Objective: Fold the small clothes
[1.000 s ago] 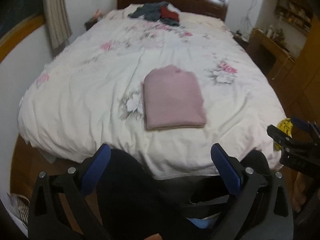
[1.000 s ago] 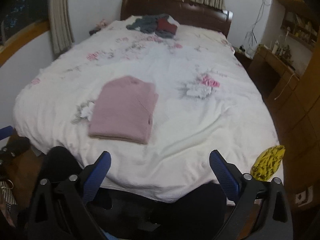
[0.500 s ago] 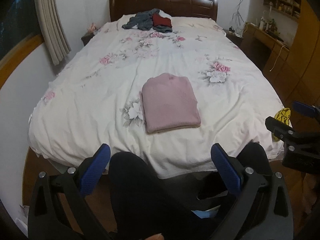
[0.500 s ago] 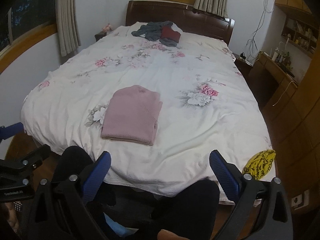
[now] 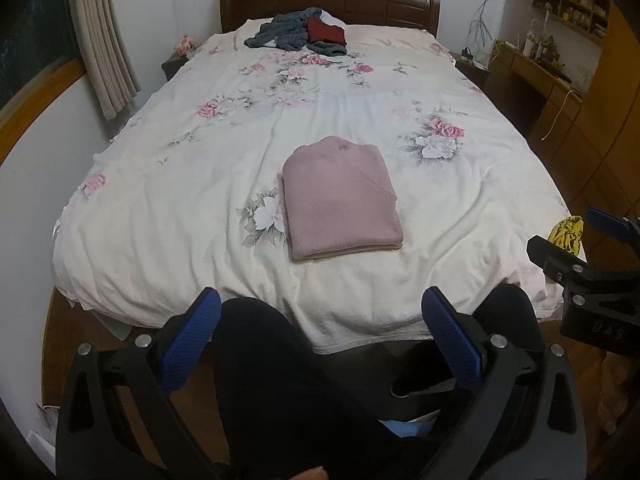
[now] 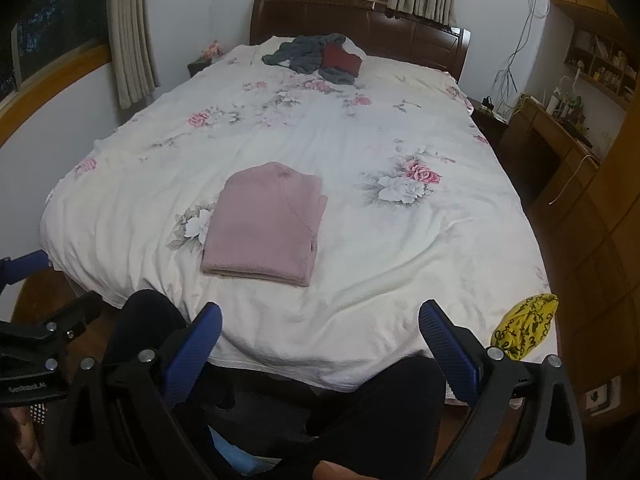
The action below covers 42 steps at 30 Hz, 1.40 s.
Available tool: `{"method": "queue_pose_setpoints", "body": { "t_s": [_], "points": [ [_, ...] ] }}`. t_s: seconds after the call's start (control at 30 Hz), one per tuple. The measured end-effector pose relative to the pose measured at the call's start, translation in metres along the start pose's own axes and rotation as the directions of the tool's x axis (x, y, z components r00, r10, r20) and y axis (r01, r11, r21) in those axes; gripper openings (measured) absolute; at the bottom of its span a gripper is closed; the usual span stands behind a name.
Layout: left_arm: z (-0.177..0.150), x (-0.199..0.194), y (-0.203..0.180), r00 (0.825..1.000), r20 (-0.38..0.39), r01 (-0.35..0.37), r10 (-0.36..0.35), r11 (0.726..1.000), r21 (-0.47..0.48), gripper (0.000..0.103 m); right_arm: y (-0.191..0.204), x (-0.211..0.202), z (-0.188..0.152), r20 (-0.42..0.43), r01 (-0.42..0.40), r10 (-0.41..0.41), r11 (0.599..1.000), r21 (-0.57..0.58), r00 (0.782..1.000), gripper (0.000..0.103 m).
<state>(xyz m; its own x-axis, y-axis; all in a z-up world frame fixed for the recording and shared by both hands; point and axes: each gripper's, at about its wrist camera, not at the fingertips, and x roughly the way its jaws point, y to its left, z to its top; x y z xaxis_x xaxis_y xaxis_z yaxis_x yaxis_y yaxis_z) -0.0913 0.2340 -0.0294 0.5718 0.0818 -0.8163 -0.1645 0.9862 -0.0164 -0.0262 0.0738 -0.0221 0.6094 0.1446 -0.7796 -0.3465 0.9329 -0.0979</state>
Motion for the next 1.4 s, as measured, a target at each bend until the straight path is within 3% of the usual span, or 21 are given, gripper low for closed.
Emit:
{"method": "queue_pose_setpoints", "body": {
  "t_s": [1.4],
  "points": [
    [0.009, 0.014, 0.013, 1.0, -0.016, -0.01, 0.01, 1.0, -0.018, 0.1, 0.006, 0.016, 0.009, -0.011, -0.022, 0.022, 1.0, -0.003, 1.0, 0.099]
  ]
}}
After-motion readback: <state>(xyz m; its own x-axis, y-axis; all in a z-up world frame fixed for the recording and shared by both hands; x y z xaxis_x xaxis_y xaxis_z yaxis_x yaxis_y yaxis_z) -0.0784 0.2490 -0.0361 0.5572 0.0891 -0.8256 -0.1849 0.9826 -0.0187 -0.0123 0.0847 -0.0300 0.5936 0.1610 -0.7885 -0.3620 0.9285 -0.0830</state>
